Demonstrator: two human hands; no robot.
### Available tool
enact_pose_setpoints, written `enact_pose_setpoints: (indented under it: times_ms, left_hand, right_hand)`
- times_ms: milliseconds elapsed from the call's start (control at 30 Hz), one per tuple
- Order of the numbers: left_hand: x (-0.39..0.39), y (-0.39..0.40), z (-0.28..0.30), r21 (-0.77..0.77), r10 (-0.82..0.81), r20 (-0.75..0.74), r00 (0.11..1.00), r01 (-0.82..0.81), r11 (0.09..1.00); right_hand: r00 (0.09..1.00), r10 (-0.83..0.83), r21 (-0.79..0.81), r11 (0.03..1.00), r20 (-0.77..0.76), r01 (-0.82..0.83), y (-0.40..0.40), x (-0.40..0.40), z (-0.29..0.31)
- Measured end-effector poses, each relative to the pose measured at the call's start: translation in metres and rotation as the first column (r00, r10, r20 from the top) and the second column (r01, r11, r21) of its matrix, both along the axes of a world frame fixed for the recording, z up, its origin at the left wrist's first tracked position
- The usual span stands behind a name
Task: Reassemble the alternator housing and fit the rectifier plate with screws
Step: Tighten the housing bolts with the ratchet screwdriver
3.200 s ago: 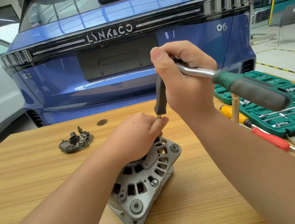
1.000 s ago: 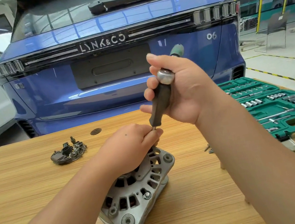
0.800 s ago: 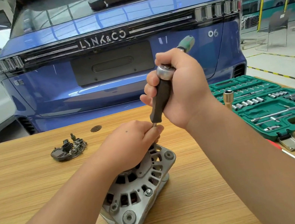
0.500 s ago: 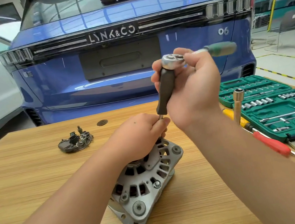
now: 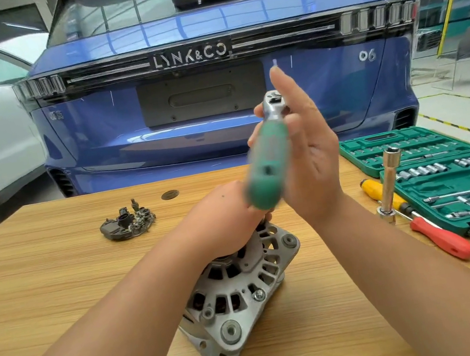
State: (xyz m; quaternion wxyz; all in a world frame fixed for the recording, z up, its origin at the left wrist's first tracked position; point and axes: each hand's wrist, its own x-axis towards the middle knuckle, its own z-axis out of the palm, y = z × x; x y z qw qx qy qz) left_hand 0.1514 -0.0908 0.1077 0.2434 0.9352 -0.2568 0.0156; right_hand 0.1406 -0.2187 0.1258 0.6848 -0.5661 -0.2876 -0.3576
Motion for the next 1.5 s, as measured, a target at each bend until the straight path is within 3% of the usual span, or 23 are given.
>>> enact_pose_setpoints:
  times_ms: [67, 167, 267, 333, 467, 533, 600, 633, 700, 767, 933, 1033, 1067, 1133, 1233, 1267, 1400, 1500]
  left_hand:
    - [0.0, 0.0, -0.001, 0.057, -0.004, 0.007, 1.0, 0.004, 0.998]
    - [0.0, -0.001, 0.0, 0.101, -0.02, 0.039, 0.999, 0.016, 0.995]
    - [0.002, -0.002, -0.001, 0.121, -0.007, 0.053, 0.999, 0.001, 0.993]
    - [0.003, -0.002, -0.002, 0.101, 0.014, 0.042, 0.999, -0.018, 0.995]
    - [0.003, -0.001, -0.003, 0.086, 0.035, 0.038, 0.999, -0.038, 0.996]
    - [0.003, -0.001, -0.003, 0.077, 0.045, 0.03, 0.999, -0.047, 0.996]
    - [0.004, -0.003, -0.002, 0.061, 0.072, 0.037, 0.997, -0.074, 0.995]
    - [0.005, -0.004, -0.002, 0.059, 0.089, 0.049, 0.995, -0.092, 0.994]
    - [0.007, -0.007, -0.003, 0.07, 0.126, 0.074, 0.989, -0.132, 0.989]
    - [0.009, -0.009, -0.003, 0.083, 0.161, 0.085, 0.983, -0.168, 0.982]
    - [0.01, -0.007, -0.004, 0.058, 0.175, 0.057, 0.983, -0.178, 0.982]
    - [0.01, -0.006, -0.003, 0.032, 0.155, 0.04, 0.987, -0.157, 0.987]
    - [0.01, -0.005, -0.003, 0.028, 0.143, 0.033, 0.989, -0.144, 0.989]
    - [0.009, -0.003, -0.002, 0.032, 0.118, 0.022, 0.993, -0.119, 0.992]
    - [0.006, 0.002, -0.001, 0.004, 0.072, -0.007, 0.997, -0.071, 0.997]
    - [0.005, 0.003, -0.001, -0.006, 0.06, -0.013, 0.998, -0.06, 0.998]
    - [0.006, 0.004, -0.004, -0.012, 0.051, -0.018, 0.999, -0.052, 0.999]
    - [0.008, 0.001, -0.003, 0.078, 0.026, 0.003, 1.0, -0.026, 0.997]
  right_hand:
    - [0.982, -0.145, -0.069, 0.986, 0.122, 0.154, -0.001, -0.003, -0.008]
    - [0.983, -0.144, 0.095, 0.983, -0.112, 0.155, -0.002, 0.003, 0.003]
    - [0.928, 0.175, 0.359, 0.932, -0.328, -0.049, -0.009, 0.005, 0.016]
    - [0.835, 0.449, 0.494, 0.83, -0.317, -0.259, -0.012, 0.004, 0.017]
    - [0.687, 0.681, 0.503, 0.699, -0.253, -0.508, -0.018, 0.007, 0.012]
    - [0.668, 0.719, 0.469, 0.665, -0.19, -0.582, -0.019, 0.011, 0.008]
    - [0.801, 0.572, 0.329, 0.802, -0.179, -0.499, -0.016, 0.01, 0.003]
    - [0.896, 0.411, 0.233, 0.899, -0.165, -0.37, -0.014, 0.01, 0.0]
    - [0.985, 0.147, 0.079, 0.987, -0.086, -0.14, -0.008, 0.01, -0.005]
    - [0.995, 0.089, 0.021, 0.996, -0.046, -0.088, -0.009, 0.013, -0.007]
    - [0.911, 0.393, 0.022, 0.919, -0.126, -0.393, -0.017, 0.009, 0.003]
    - [0.862, 0.325, 0.016, 0.938, -0.389, -0.347, -0.015, 0.013, 0.018]
    - [0.867, 0.314, -0.016, 0.938, -0.388, -0.347, -0.016, 0.014, 0.017]
    - [0.93, 0.287, -0.104, 0.943, -0.231, -0.317, -0.018, 0.013, 0.013]
    - [0.906, 0.209, -0.114, 0.957, -0.367, -0.267, -0.019, 0.02, 0.016]
    - [0.911, 0.21, -0.131, 0.954, -0.355, -0.271, -0.019, 0.021, 0.015]
    - [0.982, 0.178, -0.35, 0.925, 0.061, -0.146, -0.027, 0.011, -0.008]
    - [0.992, -0.059, -0.216, 0.973, 0.114, 0.083, -0.017, 0.009, -0.005]
